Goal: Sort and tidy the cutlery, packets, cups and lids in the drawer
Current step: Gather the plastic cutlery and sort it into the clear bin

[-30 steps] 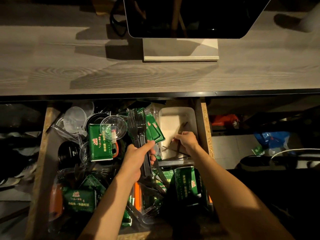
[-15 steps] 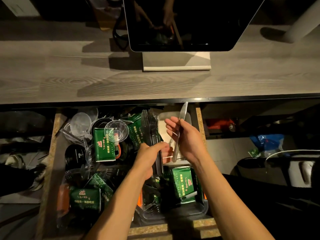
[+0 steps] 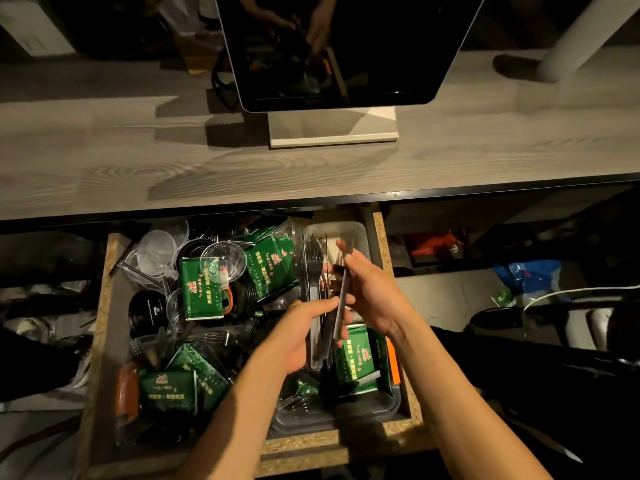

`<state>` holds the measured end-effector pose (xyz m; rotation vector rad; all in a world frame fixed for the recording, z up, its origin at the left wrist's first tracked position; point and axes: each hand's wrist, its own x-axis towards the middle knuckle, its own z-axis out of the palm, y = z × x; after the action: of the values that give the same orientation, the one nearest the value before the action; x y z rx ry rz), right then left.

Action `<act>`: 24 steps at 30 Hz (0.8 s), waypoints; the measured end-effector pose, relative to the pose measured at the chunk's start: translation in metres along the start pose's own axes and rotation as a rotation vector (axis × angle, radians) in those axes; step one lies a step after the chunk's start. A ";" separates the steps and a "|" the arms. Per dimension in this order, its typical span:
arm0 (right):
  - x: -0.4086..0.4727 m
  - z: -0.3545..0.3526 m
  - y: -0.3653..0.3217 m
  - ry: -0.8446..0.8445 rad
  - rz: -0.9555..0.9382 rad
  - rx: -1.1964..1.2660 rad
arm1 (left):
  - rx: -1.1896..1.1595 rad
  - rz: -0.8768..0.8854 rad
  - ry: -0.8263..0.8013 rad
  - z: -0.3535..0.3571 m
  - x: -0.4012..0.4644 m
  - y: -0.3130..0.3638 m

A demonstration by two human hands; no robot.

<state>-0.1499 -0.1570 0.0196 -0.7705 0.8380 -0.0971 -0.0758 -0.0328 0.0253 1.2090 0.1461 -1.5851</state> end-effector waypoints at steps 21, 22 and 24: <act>-0.014 0.005 0.012 0.057 -0.060 -0.200 | 0.311 -0.092 0.120 0.018 -0.008 -0.025; -0.012 0.006 0.012 0.072 -0.080 -0.216 | 0.317 -0.090 0.105 0.014 -0.007 -0.023; -0.008 0.006 0.010 0.060 -0.093 -0.226 | 0.270 -0.075 0.064 0.010 -0.007 -0.023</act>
<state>-0.1530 -0.1434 0.0211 -1.0236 0.8796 -0.1103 -0.1004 -0.0256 0.0244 1.4781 0.0183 -1.6703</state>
